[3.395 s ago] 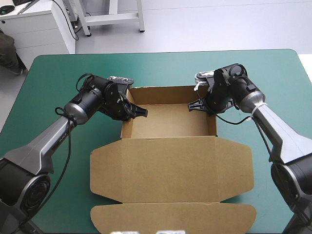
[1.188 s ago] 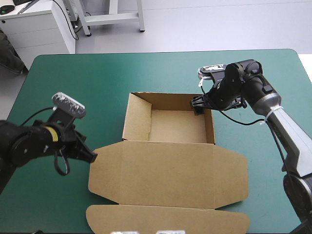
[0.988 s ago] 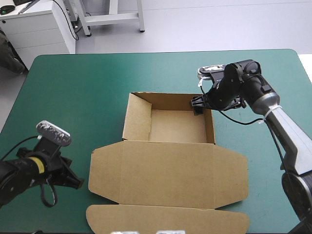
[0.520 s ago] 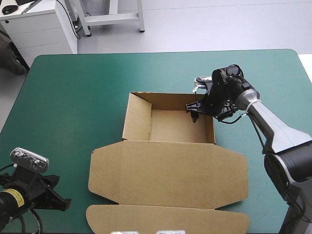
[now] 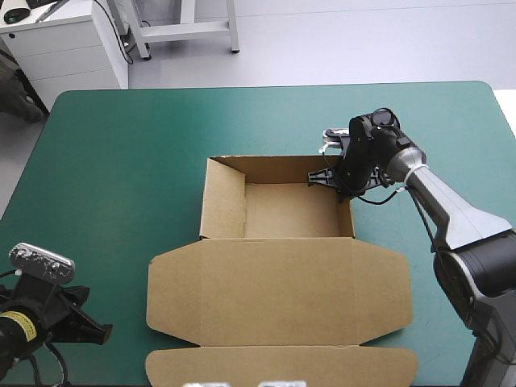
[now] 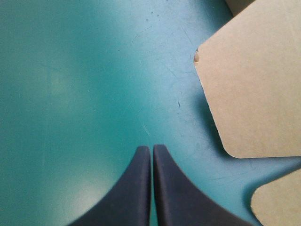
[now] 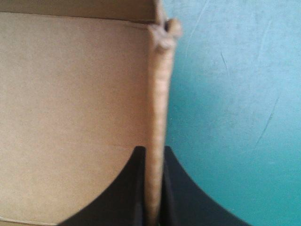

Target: Fold the box

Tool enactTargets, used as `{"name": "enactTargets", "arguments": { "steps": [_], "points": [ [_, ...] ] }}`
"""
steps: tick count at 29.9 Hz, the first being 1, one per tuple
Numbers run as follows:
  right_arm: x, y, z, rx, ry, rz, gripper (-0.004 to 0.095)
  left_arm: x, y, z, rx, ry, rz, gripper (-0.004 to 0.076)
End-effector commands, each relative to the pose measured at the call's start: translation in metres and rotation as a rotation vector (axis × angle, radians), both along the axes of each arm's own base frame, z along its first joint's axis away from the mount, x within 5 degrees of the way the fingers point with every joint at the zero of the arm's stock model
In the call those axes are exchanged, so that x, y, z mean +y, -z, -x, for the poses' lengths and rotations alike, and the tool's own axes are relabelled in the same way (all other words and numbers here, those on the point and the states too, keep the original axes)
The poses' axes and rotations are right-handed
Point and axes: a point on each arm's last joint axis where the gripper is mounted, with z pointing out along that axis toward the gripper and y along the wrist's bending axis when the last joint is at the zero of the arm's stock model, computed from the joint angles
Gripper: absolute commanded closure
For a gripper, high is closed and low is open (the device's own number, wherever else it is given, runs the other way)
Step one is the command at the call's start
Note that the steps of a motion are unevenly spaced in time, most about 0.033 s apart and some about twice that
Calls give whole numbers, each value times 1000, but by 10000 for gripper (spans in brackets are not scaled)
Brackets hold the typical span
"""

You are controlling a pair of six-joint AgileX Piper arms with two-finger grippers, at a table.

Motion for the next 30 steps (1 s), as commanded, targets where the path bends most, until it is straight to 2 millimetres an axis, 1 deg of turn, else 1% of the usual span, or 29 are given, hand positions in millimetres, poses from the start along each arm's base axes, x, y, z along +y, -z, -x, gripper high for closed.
{"name": "enactTargets", "arguments": {
  "steps": [1,3,5,7,9,13,16,18,19,21,25,30],
  "points": [
    [-2,-38,0,-165,-125,-3,928,0,-10,-4,-60,-20,30,731],
    [-3,-51,-3,-242,-283,48,928,0,-10,-4,-60,-21,31,731],
    [-7,-66,-8,-313,-368,120,928,-1,-9,-3,-58,-20,35,731],
    [-12,-80,-12,-374,-367,178,928,-1,-9,-3,-58,-20,35,731],
    [-23,-95,-18,-444,-352,228,928,-1,-9,-3,-57,-21,38,731],
    [-60,-120,-30,-533,-249,258,928,-1,-9,-3,-46,-39,51,731],
    [-105,-134,-37,-567,-121,265,928,-1,-9,-3,-45,-42,54,731],
    [-129,-138,-39,-571,-54,265,928,0,-9,-3,-47,-44,51,731],
    [-148,-138,-40,-573,-7,260,928,0,-9,-3,-48,-45,48,731],
    [-176,-138,-39,-571,65,260,928,0,-9,-3,-48,-45,48,731],
    [-239,-130,-36,-551,226,245,928,0,-9,-3,-55,-43,51,731],
    [-301,-116,-28,-534,434,191,928,0,-10,-4,-56,-43,52,731]
  ]
}}
